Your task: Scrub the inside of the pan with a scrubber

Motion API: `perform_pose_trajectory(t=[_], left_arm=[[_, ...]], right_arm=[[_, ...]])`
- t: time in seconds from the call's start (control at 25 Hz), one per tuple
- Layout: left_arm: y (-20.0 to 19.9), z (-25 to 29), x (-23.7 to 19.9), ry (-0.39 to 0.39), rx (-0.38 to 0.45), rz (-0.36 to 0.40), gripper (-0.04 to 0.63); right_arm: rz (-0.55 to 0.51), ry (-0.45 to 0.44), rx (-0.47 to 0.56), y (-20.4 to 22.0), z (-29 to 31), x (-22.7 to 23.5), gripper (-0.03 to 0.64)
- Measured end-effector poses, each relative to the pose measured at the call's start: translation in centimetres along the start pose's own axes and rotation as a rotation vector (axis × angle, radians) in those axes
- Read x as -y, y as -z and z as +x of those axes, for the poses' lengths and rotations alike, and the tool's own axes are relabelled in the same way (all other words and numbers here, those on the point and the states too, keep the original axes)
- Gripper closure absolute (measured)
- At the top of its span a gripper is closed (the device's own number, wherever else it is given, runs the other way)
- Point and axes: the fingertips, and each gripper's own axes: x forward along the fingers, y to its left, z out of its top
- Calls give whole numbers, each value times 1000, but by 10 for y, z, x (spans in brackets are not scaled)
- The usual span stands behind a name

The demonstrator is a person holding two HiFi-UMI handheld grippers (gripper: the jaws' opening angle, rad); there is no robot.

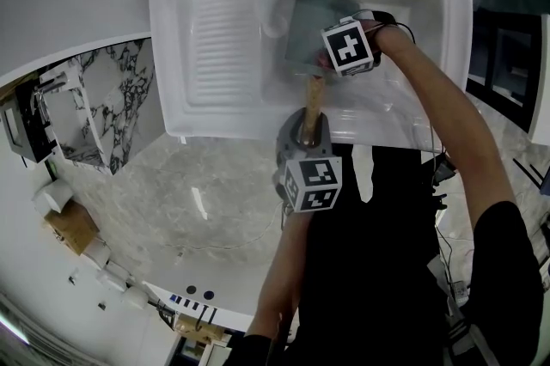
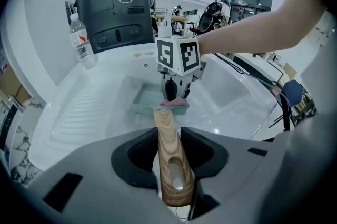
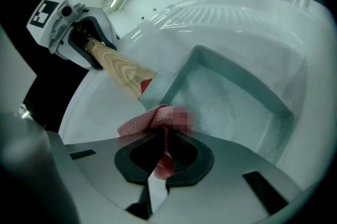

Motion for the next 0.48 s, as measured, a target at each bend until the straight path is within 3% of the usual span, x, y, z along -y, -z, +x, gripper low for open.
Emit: perform_pose_trajectory(t=[0.24, 0.48], left_arm=[[1, 0, 0, -4, -2, 2, 443], [1, 1, 0, -6, -2, 3, 443]], right_arm=[[-19, 33, -86, 19, 2, 0, 581], [28, 193, -169, 44, -2, 35, 581]])
